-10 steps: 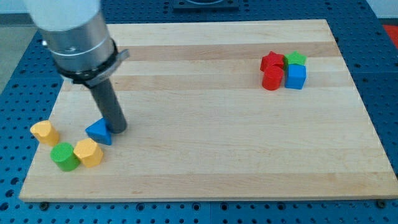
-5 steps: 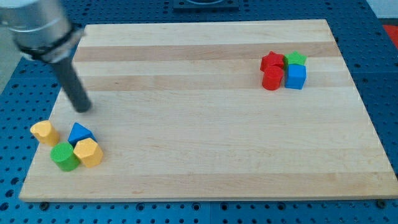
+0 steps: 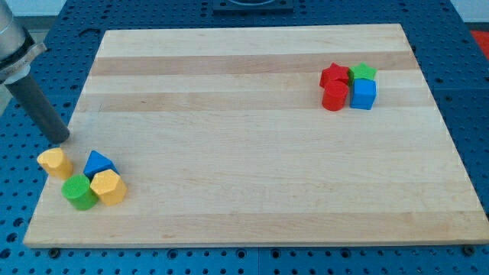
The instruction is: Push yellow heart a bit down
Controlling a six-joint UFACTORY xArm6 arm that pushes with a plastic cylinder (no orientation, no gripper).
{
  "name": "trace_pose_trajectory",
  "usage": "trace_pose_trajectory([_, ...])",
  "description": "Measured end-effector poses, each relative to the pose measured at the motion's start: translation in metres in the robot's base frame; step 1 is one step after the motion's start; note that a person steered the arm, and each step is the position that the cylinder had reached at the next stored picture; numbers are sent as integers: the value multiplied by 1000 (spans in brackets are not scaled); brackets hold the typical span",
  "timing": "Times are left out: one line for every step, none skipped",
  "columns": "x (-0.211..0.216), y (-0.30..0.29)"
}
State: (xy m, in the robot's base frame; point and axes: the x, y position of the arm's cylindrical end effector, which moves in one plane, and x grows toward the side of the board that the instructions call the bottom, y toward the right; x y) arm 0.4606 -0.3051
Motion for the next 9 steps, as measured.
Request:
trace_pose_trajectory([5,0])
trace_pose_trajectory([9,0])
trace_pose_trajectory([9,2])
trace_pose_trajectory([9,11])
trace_pose_trajectory([9,19])
trace_pose_trajectory([9,25])
trace_pose_trajectory([13,24])
trace_pose_trajectory([14,0])
trace_pose_trajectory([14,1])
